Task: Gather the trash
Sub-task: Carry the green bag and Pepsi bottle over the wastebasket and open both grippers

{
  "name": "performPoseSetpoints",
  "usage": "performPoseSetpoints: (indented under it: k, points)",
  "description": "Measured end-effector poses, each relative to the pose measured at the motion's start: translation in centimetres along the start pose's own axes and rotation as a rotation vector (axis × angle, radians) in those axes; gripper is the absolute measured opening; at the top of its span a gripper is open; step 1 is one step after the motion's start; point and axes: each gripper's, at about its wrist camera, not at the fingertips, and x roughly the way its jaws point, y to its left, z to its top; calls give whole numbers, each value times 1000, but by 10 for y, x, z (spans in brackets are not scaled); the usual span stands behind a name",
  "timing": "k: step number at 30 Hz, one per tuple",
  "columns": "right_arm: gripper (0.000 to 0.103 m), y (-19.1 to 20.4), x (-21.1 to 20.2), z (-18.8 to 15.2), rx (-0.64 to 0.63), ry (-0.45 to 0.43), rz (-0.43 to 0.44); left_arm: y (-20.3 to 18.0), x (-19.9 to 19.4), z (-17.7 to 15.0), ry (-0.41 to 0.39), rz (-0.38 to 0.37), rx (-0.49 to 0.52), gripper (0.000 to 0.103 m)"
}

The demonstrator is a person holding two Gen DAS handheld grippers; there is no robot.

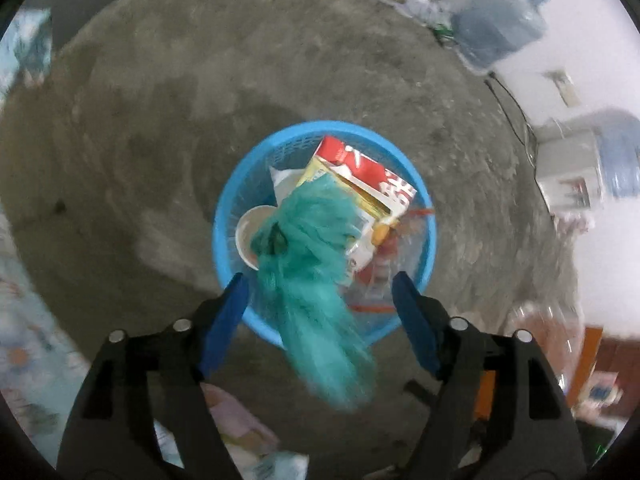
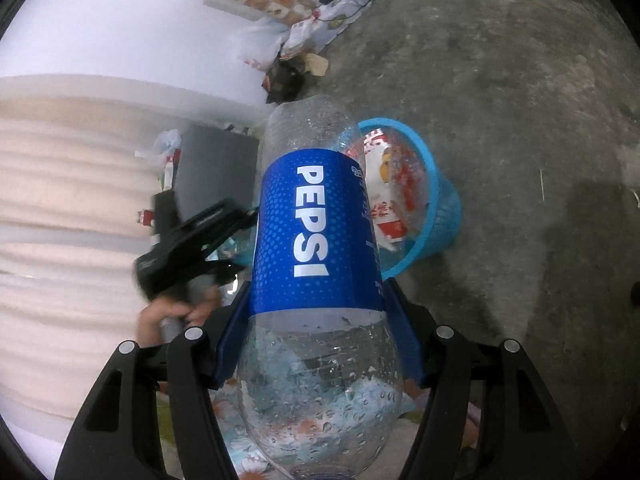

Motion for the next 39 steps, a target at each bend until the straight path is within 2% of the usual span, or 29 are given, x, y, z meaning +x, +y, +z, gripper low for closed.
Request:
performPoseSetpoints:
  k: [5,8,11,17,20,22,26,29,34,39]
  points:
    - [63,-4,6,3,4,2,-11,5,22,-5,14,-74,-96,70]
    - [63,-1,6,4,-6,-1,-26,2,14,-7,3,-102,-88,70]
    - [63,5,11,5,-30,-5,-43,1,-8,-3,-28,-118,-76,70]
    - [63,52,55,18,-217,17,-91,3,-93,-8,-137,-149,1,73]
    - [63,78,104,28,-372,40,-189,13,-149,-26,-187,-137,66,74]
    - [63,83,153,35,-475,78,-288,24,-183,-44,-223,-145,98,75]
    - [63,56,237,51,-498,210,-448,61,-242,-93,-279,-118,117,76]
    - [62,30,275,61,-465,288,-556,93,-271,-127,-307,-105,77,76]
    - [62,19,298,74,-418,337,-542,141,-304,-173,-373,-113,-36,76]
    - [59,23,316,83,-399,365,-593,168,-316,-205,-405,-126,-111,76]
